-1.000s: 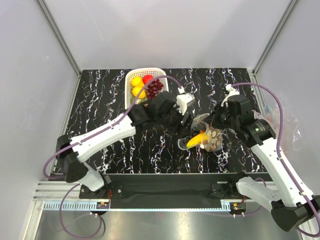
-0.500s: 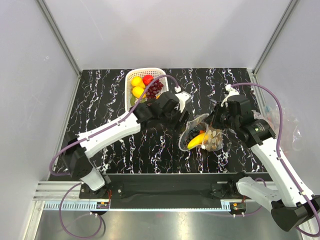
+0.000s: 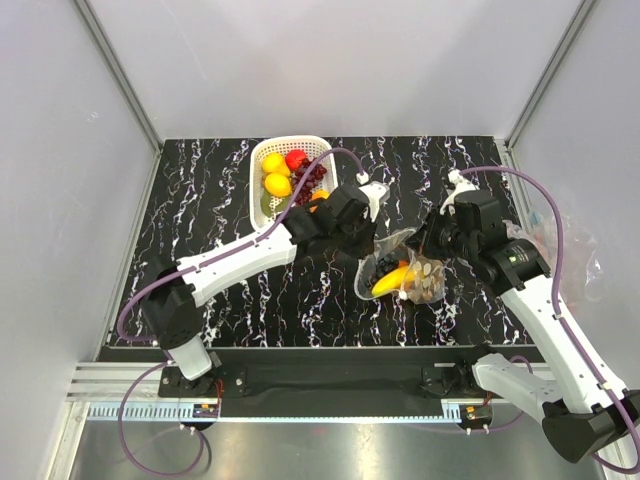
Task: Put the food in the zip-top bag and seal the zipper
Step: Adjust the zipper food storage bag at the center of the board.
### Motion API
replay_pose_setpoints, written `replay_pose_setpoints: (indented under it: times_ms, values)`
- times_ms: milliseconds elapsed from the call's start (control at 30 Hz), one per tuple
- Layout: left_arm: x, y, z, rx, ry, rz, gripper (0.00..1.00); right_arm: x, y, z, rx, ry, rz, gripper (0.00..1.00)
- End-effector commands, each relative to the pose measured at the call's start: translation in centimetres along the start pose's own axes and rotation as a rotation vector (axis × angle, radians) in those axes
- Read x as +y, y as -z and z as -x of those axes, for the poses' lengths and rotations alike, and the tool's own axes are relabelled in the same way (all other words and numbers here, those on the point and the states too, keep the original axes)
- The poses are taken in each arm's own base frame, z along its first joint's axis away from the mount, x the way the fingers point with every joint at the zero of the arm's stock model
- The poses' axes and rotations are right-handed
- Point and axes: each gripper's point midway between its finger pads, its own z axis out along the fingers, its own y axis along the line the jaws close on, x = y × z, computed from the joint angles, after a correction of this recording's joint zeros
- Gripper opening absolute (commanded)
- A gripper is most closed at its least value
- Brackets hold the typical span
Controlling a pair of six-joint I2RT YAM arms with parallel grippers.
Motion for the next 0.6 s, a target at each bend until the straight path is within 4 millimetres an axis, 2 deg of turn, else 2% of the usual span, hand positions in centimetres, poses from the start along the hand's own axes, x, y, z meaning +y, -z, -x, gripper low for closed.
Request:
replay_pose_setpoints:
  times_ms: [0, 67, 167, 267, 300, 367, 400, 433, 467, 500, 567]
  values:
    - [-1.3, -0.4, 2.6, -0.089, 0.003, -0.052, 0.09, 1.4, 0.2, 0.5, -0.019, 0.011, 0.073, 0.0]
    - [-0.4, -0.3, 2.6, -0.075, 0.006, -0.007, 0.0, 1.9, 0.1, -0.1, 0.007, 0.013, 0.112, 0.0]
    - [0.8, 0.9, 3.1, -0.082, 0.006, 0.034, 0.0, 3.0, 0.0, -1.0, 0.046, 0.014, 0.184, 0.0]
    - [2.5, 4.6, 4.1, -0.131, 0.015, 0.102, 0.0, 3.7, 0.5, -1.6, 0.074, 0.022, 0.235, 0.0]
    - [3.8, 5.6, 3.9, -0.127, 0.029, 0.146, 0.0, 3.8, 0.6, -1.9, 0.085, 0.027, 0.242, 0.0]
    - [4.4, 8.0, 4.2, -0.16, 0.045, 0.165, 0.0, 4.3, 1.2, -2.5, 0.11, 0.03, 0.276, 0.01]
    - [5.1, 8.5, 3.7, -0.155, 0.06, 0.183, 0.0, 4.4, 1.3, -2.8, 0.121, 0.032, 0.289, 0.02]
    - [5.3, 9.1, 3.4, -0.154, 0.065, 0.189, 0.0, 5.0, 1.7, -3.4, 0.147, 0.034, 0.335, 0.02]
    - [5.2, 10.5, 3.5, -0.182, 0.069, 0.183, 0.0, 5.3, 2.0, -3.9, 0.156, 0.033, 0.362, 0.04]
    - [5.2, 10.6, 2.8, -0.172, 0.074, 0.181, 0.0, 5.9, 2.3, -3.9, 0.157, 0.025, 0.399, 0.16]
    - [5.0, 11.9, 2.6, -0.2, 0.09, 0.165, 0.0, 6.8, 3.0, -4.9, 0.185, 0.025, 0.481, 0.44]
